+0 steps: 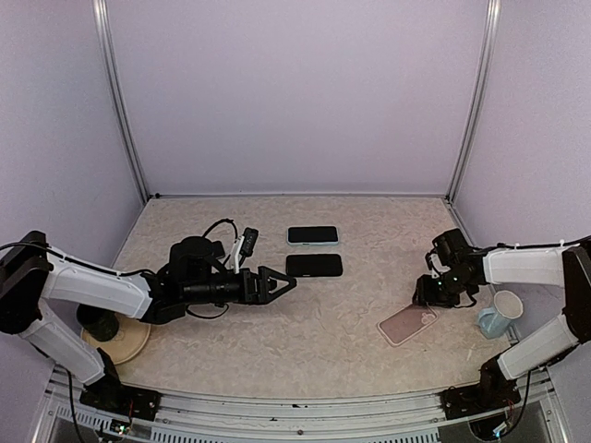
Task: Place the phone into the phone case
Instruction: Pick up the phone case from the center of the board, then place the phone case at the center of the board.
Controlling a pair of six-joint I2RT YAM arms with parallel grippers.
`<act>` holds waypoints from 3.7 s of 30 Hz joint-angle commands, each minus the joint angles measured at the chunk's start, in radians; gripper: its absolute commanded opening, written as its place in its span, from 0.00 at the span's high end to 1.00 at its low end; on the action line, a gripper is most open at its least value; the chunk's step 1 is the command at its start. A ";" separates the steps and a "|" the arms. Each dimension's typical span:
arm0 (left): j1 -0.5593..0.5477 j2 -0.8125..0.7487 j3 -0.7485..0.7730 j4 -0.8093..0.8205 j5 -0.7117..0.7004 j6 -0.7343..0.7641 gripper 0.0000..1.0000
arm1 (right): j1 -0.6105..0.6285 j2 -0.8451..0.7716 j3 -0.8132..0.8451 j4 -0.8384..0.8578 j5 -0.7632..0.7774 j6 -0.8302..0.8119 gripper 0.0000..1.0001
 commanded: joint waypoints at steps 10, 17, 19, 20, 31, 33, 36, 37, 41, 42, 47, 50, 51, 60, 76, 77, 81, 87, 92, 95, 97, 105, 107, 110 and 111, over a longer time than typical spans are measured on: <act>-0.010 0.005 0.018 0.007 0.008 0.009 0.01 | -0.019 -0.059 -0.071 0.029 -0.023 0.036 0.51; -0.010 0.014 0.018 0.022 0.014 0.002 0.01 | -0.019 -0.076 -0.100 0.040 -0.037 0.051 0.58; -0.010 0.019 0.018 0.033 0.018 -0.002 0.01 | -0.019 -0.078 -0.104 0.045 -0.039 0.050 0.64; -0.010 0.020 0.018 0.034 0.018 -0.003 0.01 | -0.020 -0.080 -0.104 0.046 -0.040 0.051 0.67; -0.009 0.020 0.011 0.035 0.015 -0.006 0.01 | -0.019 -0.069 -0.111 0.066 -0.067 0.039 0.73; -0.008 0.018 0.011 0.035 0.015 -0.005 0.01 | -0.019 -0.065 -0.116 0.073 -0.074 0.039 0.76; -0.008 0.017 0.013 0.037 0.014 -0.004 0.01 | -0.019 -0.055 -0.125 0.087 -0.088 0.038 0.85; -0.008 0.017 0.013 0.036 0.013 -0.005 0.01 | -0.019 -0.053 -0.126 0.090 -0.090 0.037 0.87; -0.004 0.013 0.013 0.032 0.012 -0.005 0.01 | -0.019 -0.054 -0.129 0.096 -0.092 0.037 0.95; -0.002 0.011 0.013 0.031 0.014 -0.005 0.01 | -0.019 -0.055 -0.129 0.093 -0.093 0.037 0.97; 0.010 -0.001 0.013 0.020 0.009 0.001 0.01 | -0.018 -0.086 -0.136 0.104 -0.119 0.066 1.00; 0.023 -0.015 0.013 0.010 0.004 0.005 0.01 | -0.012 -0.115 -0.138 0.114 -0.134 0.095 1.00; 0.026 -0.019 0.014 0.003 0.000 0.007 0.01 | -0.009 -0.122 -0.137 0.114 -0.132 0.104 1.00; 0.083 -0.066 0.051 -0.165 -0.115 0.030 0.01 | 0.095 -0.120 -0.070 0.116 -0.067 0.196 1.00; 0.299 -0.184 0.131 -0.444 -0.387 0.089 0.01 | 0.381 0.186 0.133 0.202 0.031 0.385 0.96; 0.317 -0.189 0.135 -0.462 -0.405 0.093 0.01 | 0.393 0.199 0.145 0.200 0.042 0.390 0.95; 0.411 -0.203 0.131 -0.491 -0.411 0.082 0.01 | 0.418 0.239 0.185 0.185 0.061 0.397 0.94; 0.532 -0.224 0.097 -0.470 -0.391 0.053 0.01 | 0.431 0.251 0.198 0.179 0.066 0.401 0.90; 0.607 -0.209 0.087 -0.438 -0.367 0.023 0.01 | 0.436 0.238 0.203 0.171 0.059 0.393 0.83; 0.641 -0.185 0.084 -0.415 -0.352 0.019 0.01 | 0.436 0.230 0.201 0.159 0.065 0.379 0.78; 0.661 -0.166 0.083 -0.399 -0.344 0.014 0.01 | 0.436 0.224 0.203 0.152 0.066 0.364 0.73; 0.679 -0.027 0.124 -0.356 -0.339 -0.020 0.01 | 0.436 0.187 0.193 0.157 0.036 0.298 0.44; 0.684 0.012 0.140 -0.353 -0.339 -0.038 0.01 | 0.437 0.175 0.189 0.150 0.039 0.284 0.37; 0.687 0.067 0.164 -0.341 -0.361 -0.053 0.01 | 0.437 0.155 0.182 0.145 0.038 0.267 0.31; 0.688 0.078 0.175 -0.343 -0.374 -0.059 0.01 | 0.437 0.148 0.178 0.144 0.036 0.262 0.28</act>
